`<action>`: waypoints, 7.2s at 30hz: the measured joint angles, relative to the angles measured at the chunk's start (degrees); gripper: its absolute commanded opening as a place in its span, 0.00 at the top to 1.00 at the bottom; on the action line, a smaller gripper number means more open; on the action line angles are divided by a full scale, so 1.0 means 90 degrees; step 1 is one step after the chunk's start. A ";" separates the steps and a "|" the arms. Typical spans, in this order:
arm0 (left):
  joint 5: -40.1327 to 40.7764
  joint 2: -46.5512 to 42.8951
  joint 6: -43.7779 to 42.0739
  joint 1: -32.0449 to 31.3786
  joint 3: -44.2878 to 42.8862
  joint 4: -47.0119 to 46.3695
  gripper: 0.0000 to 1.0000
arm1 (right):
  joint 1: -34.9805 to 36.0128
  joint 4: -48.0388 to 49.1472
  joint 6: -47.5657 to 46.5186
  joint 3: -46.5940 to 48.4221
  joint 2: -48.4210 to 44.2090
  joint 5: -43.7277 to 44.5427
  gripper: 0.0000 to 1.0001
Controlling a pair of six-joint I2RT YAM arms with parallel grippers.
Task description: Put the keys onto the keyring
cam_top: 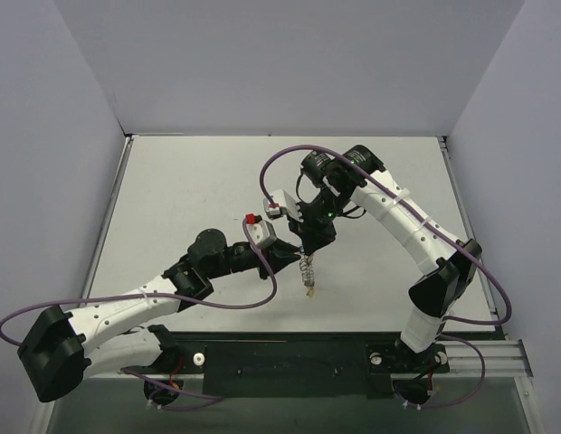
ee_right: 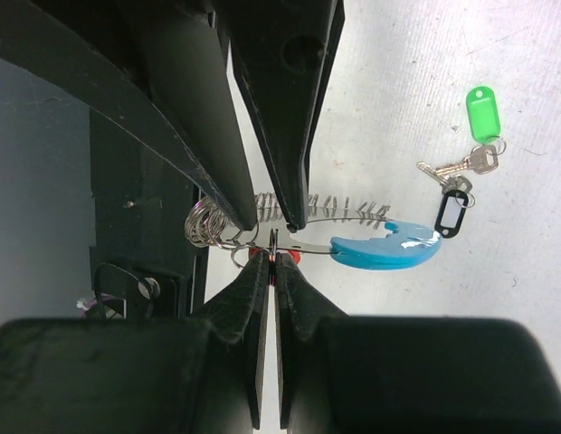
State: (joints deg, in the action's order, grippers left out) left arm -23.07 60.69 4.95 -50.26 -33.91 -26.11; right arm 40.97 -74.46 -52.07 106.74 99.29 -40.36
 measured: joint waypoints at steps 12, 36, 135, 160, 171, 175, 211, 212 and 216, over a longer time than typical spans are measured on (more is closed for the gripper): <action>0.0187 0.0333 -0.0075 -0.0158 -0.0075 -0.0197 0.95 | -0.0002 -0.0012 -0.0051 0.0000 0.0000 -0.0036 1.00; 0.0588 0.0034 0.0986 -0.0175 0.1010 -0.2647 1.00 | -0.0753 0.0158 -0.0746 -0.0945 -0.1219 -0.1275 0.75; -0.1100 0.0532 0.2069 0.0561 0.0532 -0.2540 0.71 | -0.0124 0.0648 0.0338 -0.0687 -0.0670 -0.0709 1.00; -0.1372 0.0614 0.1698 0.0566 0.0194 -0.1637 0.80 | -0.0126 0.0546 0.0362 -0.0685 -0.0668 -0.0610 1.00; -0.1370 0.0610 0.1698 0.0566 0.0180 -0.1598 0.78 | -0.0126 0.0546 0.0362 -0.0685 -0.0668 -0.0612 1.00; -0.1367 0.0605 0.1707 0.0566 0.0180 -0.1596 0.79 | -0.0126 0.0546 0.0364 -0.0685 -0.0668 -0.0612 1.00; -0.0107 0.0673 0.2895 0.0583 0.1700 -0.4964 1.00 | -0.0799 0.0872 0.1100 -0.0733 -0.0976 -0.2084 0.68; -0.0097 0.0763 0.2956 0.0578 0.1700 -0.4974 1.00 | -0.0811 0.0882 0.1144 -0.0724 -0.0971 -0.2132 0.68; -0.0080 0.0899 0.3092 0.0551 0.1700 -0.4981 1.00 | -0.0843 0.0962 0.1348 -0.0597 -0.0937 -0.2249 0.68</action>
State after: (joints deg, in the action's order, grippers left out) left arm -23.79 68.77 32.77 -45.30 -18.61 -70.94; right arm 33.39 -65.80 -39.94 101.36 90.85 -60.60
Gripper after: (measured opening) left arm 0.015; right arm 0.320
